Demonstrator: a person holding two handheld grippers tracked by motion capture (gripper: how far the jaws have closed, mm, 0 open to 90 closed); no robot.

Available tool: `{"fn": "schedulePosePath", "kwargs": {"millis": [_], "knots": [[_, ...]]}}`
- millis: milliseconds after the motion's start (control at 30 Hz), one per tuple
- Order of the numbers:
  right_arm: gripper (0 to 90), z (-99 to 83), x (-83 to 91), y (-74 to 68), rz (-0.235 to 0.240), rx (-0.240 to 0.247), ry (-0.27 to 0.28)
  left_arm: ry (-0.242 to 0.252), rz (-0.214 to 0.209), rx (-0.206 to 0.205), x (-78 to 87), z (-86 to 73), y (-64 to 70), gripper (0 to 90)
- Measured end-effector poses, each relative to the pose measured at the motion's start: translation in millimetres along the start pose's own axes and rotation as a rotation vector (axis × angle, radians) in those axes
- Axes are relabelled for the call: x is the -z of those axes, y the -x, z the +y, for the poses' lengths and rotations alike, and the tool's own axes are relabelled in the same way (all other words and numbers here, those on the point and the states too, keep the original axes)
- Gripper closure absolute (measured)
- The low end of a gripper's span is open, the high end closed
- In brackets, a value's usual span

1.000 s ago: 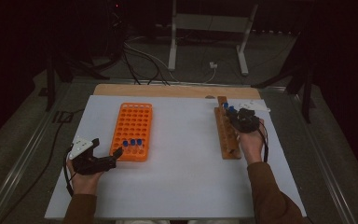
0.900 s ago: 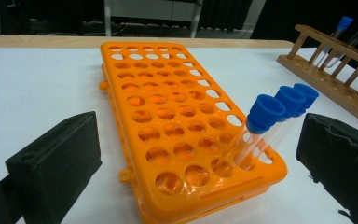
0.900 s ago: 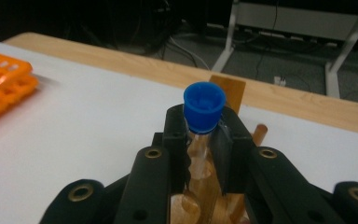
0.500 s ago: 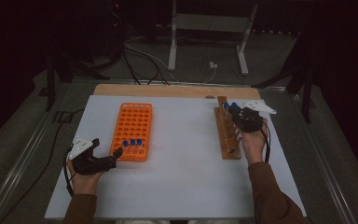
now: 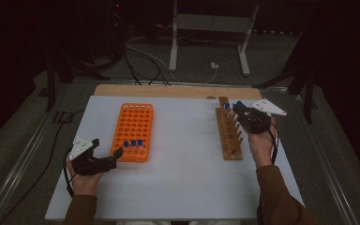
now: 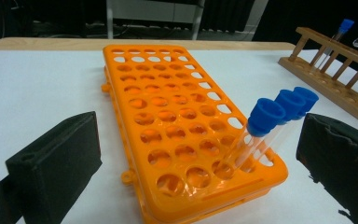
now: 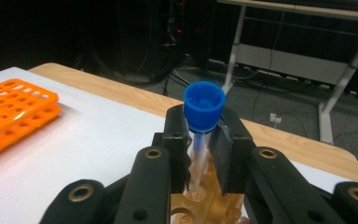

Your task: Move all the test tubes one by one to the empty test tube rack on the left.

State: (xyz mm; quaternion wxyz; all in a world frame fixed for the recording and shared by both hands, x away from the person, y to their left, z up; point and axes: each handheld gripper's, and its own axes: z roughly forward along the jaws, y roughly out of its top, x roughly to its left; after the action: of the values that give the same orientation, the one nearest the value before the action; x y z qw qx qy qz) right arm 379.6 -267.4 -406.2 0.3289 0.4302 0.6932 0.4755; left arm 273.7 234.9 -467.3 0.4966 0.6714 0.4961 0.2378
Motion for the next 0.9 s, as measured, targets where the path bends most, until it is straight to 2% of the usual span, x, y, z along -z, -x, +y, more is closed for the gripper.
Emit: {"fn": "schedulePosePath", "kwargs": {"millis": [233, 433, 567, 900], "knots": [[76.4, 0.9, 2.7, -14.0, 0.084, 0.005, -0.008, 0.024, -0.007, -0.043, 3.9, 9.9, 11.5, 0.7], [76.3, 1.6, 2.3, -29.2, 0.168, 0.0, -0.011, 0.033, -0.039, -0.102, 2.6, 21.0, 29.2, 0.8], [76.2, 2.3, 2.5, -42.0, 0.221, 0.009, -0.018, 0.026, -0.066, -0.146, -2.9, 27.3, 43.9, 0.8], [76.1, 4.9, 0.3, -77.7, 0.341, 0.018, -0.04, 0.012, -0.142, -0.226, -23.8, 41.8, 81.7, 3.5]]}}
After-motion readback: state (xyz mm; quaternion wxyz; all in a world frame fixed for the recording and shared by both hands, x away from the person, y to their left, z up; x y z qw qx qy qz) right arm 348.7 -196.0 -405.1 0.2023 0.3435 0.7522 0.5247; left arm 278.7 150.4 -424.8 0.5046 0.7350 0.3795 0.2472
